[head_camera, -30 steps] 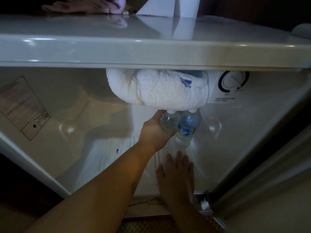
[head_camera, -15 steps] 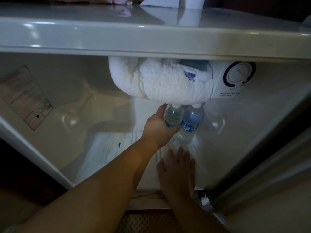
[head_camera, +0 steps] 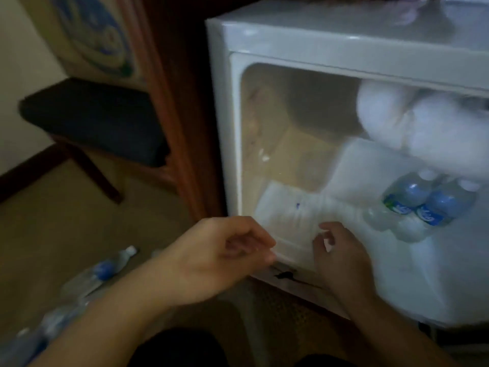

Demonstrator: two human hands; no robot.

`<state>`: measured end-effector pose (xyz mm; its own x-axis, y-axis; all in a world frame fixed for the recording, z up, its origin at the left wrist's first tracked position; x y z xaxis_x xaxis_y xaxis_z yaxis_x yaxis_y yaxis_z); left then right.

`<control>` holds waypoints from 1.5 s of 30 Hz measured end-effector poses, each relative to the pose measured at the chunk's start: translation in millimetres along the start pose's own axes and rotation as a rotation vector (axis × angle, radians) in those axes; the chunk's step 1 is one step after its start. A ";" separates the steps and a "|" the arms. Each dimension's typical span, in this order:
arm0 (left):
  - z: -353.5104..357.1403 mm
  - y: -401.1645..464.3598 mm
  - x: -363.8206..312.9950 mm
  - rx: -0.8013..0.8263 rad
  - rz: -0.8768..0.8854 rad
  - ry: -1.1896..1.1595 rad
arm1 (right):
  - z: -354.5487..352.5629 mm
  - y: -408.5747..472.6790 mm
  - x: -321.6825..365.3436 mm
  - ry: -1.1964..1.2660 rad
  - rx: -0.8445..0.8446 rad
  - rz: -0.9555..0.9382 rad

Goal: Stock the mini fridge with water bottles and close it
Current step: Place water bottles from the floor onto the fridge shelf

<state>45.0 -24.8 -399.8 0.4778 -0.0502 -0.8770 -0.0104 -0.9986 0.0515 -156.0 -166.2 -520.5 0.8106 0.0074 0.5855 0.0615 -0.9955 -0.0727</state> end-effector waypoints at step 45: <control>-22.3 -420.5 244.2 -0.923 -1.215 0.598 | 223.3 -204.1 156.8 -0.310 1.010 -0.955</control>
<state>185.6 383.1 -625.0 0.0675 0.9429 -0.3262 0.9952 -0.0871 -0.0456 88.5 59.4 -594.2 0.3063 0.7779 0.5487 0.9237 -0.1035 -0.3690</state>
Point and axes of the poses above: each hand's wrist, its own y-axis towards the middle knuckle, its own z-axis out of the palm, x = y × z, the point moved 2 cm from there along y, towards the middle knuckle, and after that the axes turned 11 degrees about z, right-handed, at the moved point
